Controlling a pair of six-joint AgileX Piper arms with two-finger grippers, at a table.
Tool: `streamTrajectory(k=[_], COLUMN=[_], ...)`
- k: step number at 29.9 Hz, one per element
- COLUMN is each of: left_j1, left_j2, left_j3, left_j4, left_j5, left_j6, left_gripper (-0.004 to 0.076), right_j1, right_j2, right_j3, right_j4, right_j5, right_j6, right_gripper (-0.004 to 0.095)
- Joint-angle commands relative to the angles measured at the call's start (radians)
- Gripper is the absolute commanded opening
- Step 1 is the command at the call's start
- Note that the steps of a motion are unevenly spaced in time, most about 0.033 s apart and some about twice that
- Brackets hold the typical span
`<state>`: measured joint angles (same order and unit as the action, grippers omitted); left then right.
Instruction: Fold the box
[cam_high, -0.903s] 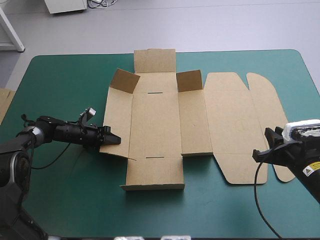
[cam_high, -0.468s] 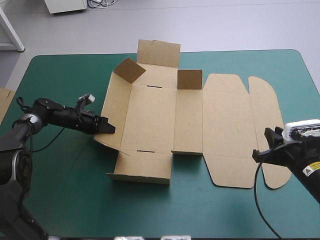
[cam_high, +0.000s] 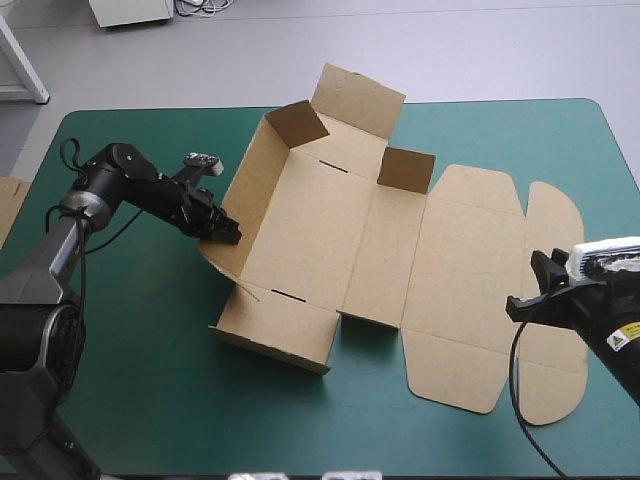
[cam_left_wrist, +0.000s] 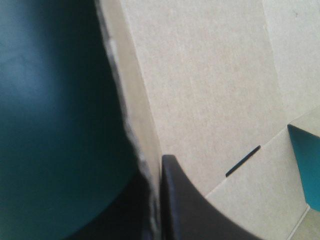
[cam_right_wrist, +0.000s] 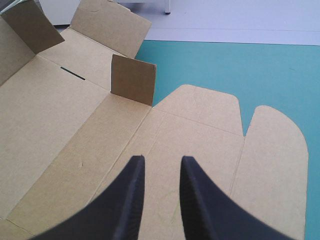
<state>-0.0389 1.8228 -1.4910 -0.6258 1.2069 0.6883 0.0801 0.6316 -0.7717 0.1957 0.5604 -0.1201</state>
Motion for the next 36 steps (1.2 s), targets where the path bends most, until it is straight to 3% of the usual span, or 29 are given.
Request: streamTrajectory(k=[1, 8, 17, 31, 36], left_j1=[-0.024, -0.115, -0.305, -0.587, -0.662], left_j2=[-0.052, -0.057, -0.059, -0.072, -0.072], left_j3=[-0.117, -0.272, -0.421, -0.474, -0.474], left_j4=[0.010, 0.267, 0.540, 1.063, 1.219], left_j5=[0.093, 0.088, 0.088, 0.084, 0.066], left_j6=[-0.015, -0.141, -0.189, -0.197, -0.197], left_gripper=[-0.0010, -0.0010, -0.0010, -0.0010, -0.0010], right_j1=[-0.007, -0.007, -0.007, -0.007, -0.007], right_j2=[0.007, 0.007, 0.007, 0.007, 0.007], right_j3=[-0.035, -0.035, -0.035, -0.031, -0.031], right_j4=[-0.004, -0.006, -0.006, -0.010, -0.078], right_j5=[-0.090, -0.103, -0.115, -0.234, -0.277], right_j6=[-0.012, -0.012, -0.013, -0.012, -0.016], right_gripper=[0.0238, 0.0238, 0.0237, 0.0237, 0.0237])
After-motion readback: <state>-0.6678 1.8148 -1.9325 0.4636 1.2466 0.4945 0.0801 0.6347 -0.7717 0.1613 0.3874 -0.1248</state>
